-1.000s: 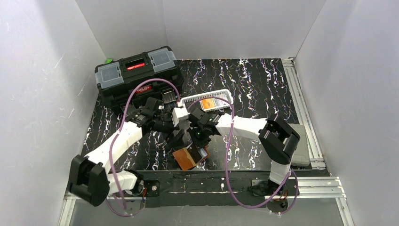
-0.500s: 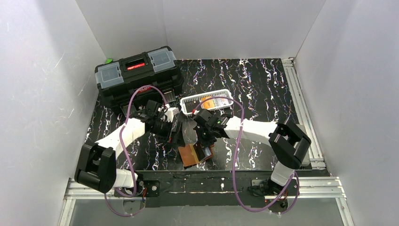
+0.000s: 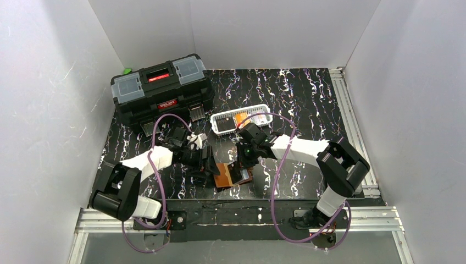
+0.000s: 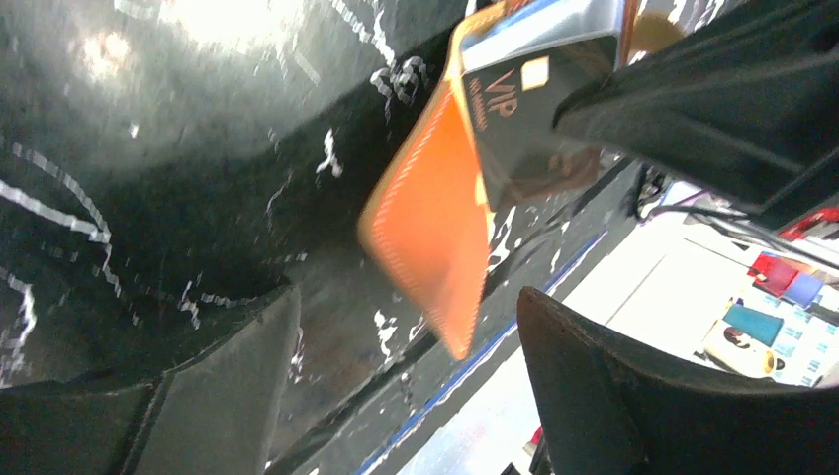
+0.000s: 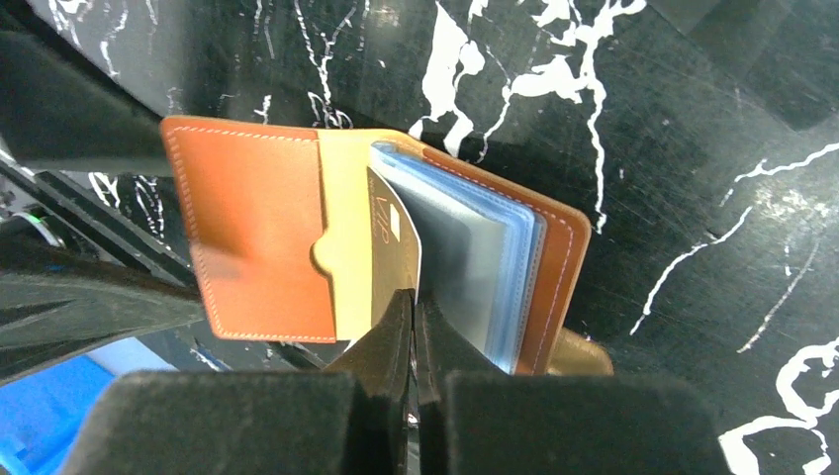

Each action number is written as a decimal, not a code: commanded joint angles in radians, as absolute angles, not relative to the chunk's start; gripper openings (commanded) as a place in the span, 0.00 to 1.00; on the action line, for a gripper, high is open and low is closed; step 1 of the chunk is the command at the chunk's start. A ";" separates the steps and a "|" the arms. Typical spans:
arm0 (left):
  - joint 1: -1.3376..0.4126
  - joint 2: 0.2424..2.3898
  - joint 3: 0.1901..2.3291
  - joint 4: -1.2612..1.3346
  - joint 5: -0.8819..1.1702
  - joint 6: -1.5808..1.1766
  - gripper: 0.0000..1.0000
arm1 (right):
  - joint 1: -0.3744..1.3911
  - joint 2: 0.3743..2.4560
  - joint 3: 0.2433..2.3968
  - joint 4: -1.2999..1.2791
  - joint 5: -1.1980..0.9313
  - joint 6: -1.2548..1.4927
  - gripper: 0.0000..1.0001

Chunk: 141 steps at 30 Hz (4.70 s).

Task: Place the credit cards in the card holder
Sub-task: Open the card holder at the center of the board, then turn over the card slot in the card holder.

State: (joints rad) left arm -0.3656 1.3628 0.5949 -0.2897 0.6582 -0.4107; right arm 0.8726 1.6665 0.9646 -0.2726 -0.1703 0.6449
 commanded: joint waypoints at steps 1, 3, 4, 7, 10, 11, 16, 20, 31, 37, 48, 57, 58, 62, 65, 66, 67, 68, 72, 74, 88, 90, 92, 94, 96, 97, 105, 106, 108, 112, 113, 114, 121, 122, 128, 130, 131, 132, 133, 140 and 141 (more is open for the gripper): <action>-0.386 1.403 0.571 -0.101 0.660 -0.508 0.77 | 0.864 1.667 0.937 -0.271 -0.128 0.624 0.01; -0.391 1.418 0.570 -0.043 0.668 -0.536 0.70 | 0.864 1.668 0.940 -0.271 -0.129 0.623 0.01; -0.396 1.427 0.572 -0.030 0.674 -0.542 0.63 | 0.864 1.667 0.939 -0.270 -0.128 0.623 0.01; -0.409 1.441 0.573 -0.025 0.684 -0.543 0.29 | 0.861 1.660 0.937 -0.268 -0.123 0.623 0.01; -0.414 1.447 0.569 -0.033 0.692 -0.546 0.21 | 0.855 1.652 0.922 -0.254 -0.133 0.623 0.01; -0.416 1.447 0.569 -0.037 0.694 -0.546 0.18 | 0.851 1.647 0.916 -0.249 -0.137 0.625 0.01; -0.417 1.445 0.600 -0.077 0.683 -0.530 0.00 | 0.808 1.613 0.898 -0.221 -0.185 0.625 0.01; -0.416 1.440 0.658 -0.156 0.682 -0.495 0.00 | 0.731 1.541 0.862 -0.192 -0.246 0.631 0.01; -0.423 1.436 0.732 -0.252 0.672 -0.451 0.00 | 0.676 1.485 0.807 -0.177 -0.252 0.630 0.01; -0.426 1.436 0.732 -0.254 0.665 -0.443 0.00 | 0.675 1.498 0.804 -0.166 -0.252 0.627 0.01; -0.430 1.431 0.722 -0.276 0.638 -0.406 0.00 | 0.647 1.476 0.829 -0.208 -0.268 0.561 0.01; -0.437 1.426 0.725 -0.273 0.647 -0.414 0.00 | 0.644 1.483 0.826 -0.175 -0.325 0.585 0.01; -0.437 1.426 0.725 -0.273 0.647 -0.415 0.00 | 0.644 1.478 0.824 -0.168 -0.334 0.590 0.01; -0.439 1.424 0.724 -0.268 0.645 -0.423 0.00 | 0.644 1.443 0.824 -0.163 -0.353 0.597 0.01; -0.438 1.422 0.724 -0.267 0.644 -0.428 0.00 | 0.644 1.421 0.830 -0.181 -0.342 0.596 0.01; -0.440 1.423 0.723 -0.267 0.644 -0.428 0.00 | 0.644 1.416 0.831 -0.189 -0.333 0.594 0.01; -0.439 1.421 0.723 -0.268 0.644 -0.428 0.00 | 0.644 1.408 0.832 -0.201 -0.321 0.591 0.01; -0.439 1.421 0.725 -0.270 0.643 -0.427 0.00 | 0.644 1.401 0.832 -0.205 -0.312 0.589 0.01; -0.440 1.418 0.724 -0.272 0.641 -0.428 0.00 | 0.644 1.384 0.836 -0.214 -0.287 0.587 0.01; -0.441 1.417 0.724 -0.272 0.642 -0.429 0.00 | 0.644 1.384 0.835 -0.202 -0.301 0.591 0.01; -0.440 1.413 0.719 -0.268 0.646 -0.429 0.00 | 0.681 1.482 0.827 -0.134 -0.333 0.626 0.01; -0.440 1.413 0.719 -0.269 0.647 -0.430 0.00 | 0.681 1.485 0.825 -0.133 -0.333 0.625 0.01; -0.440 1.411 0.719 -0.268 0.647 -0.430 0.00 | 0.681 1.488 0.822 -0.130 -0.335 0.627 0.01; -0.440 1.411 0.716 -0.267 0.647 -0.430 0.00 | 0.683 1.489 0.820 -0.125 -0.341 0.629 0.01; -0.440 1.410 0.716 -0.265 0.649 -0.430 0.00 | 0.687 1.492 0.819 -0.118 -0.347 0.635 0.01; -0.440 1.411 0.715 -0.265 0.649 -0.430 0.00 | 0.690 1.492 0.818 -0.114 -0.351 0.637 0.01; -0.442 1.406 0.711 -0.253 0.658 -0.432 0.00 | 0.727 1.514 0.840 -0.100 -0.376 0.642 0.01; -0.442 1.406 0.709 -0.250 0.662 -0.433 0.02 | 0.731 1.514 0.842 -0.099 -0.378 0.641 0.01; -0.441 1.403 0.706 -0.245 0.666 -0.434 0.21 | 0.733 1.512 0.846 -0.094 -0.387 0.638 0.01; -0.440 1.395 0.695 -0.217 0.701 -0.437 0.50 | 0.740 1.506 0.861 -0.083 -0.415 0.636 0.01; -0.440 1.393 0.691 -0.198 0.717 -0.446 0.54 | 0.743 1.507 0.866 -0.078 -0.425 0.636 0.01; -0.440 1.392 0.686 -0.184 0.730 -0.450 0.56 | 0.747 1.510 0.872 -0.076 -0.433 0.631 0.01; -0.436 1.387 0.665 -0.129 0.783 -0.451 0.56 | 0.761 1.545 0.903 -0.064 -0.494 0.612 0.01; -0.435 1.387 0.661 -0.120 0.790 -0.452 0.56 | 0.762 1.552 0.910 -0.064 -0.499 0.609 0.01; -0.418 1.378 0.636 -0.075 0.845 -0.452 0.55 | 0.766 1.607 0.942 -0.068 -0.551 0.595 0.01; -0.412 1.375 0.629 -0.070 0.867 -0.448 0.55 | 0.768 1.625 0.953 -0.059 -0.573 0.592 0.01; -0.407 1.371 0.627 -0.065 0.882 -0.447 0.55 | 0.771 1.633 0.963 -0.060 -0.578 0.586 0.01; -0.402 1.367 0.625 -0.064 0.893 -0.441 0.55 | 0.774 1.643 0.973 -0.064 -0.581 0.582 0.01; -0.399 1.364 0.624 -0.076 0.897 -0.433 0.55 | 0.776 1.652 0.981 -0.068 -0.587 0.579 0.01; -0.388 1.376 0.615 -0.092 0.876 -0.423 0.50 | 0.784 1.677 1.001 -0.080 -0.596 0.567 0.01; -0.388 1.379 0.617 -0.091 0.867 -0.418 0.48 | 0.783 1.677 1.000 -0.078 -0.597 0.568 0.01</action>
State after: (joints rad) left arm -0.3946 1.4010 0.6281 -0.0830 0.8536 -0.4393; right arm 0.7757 1.6749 0.9646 -0.0944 -0.5648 0.5903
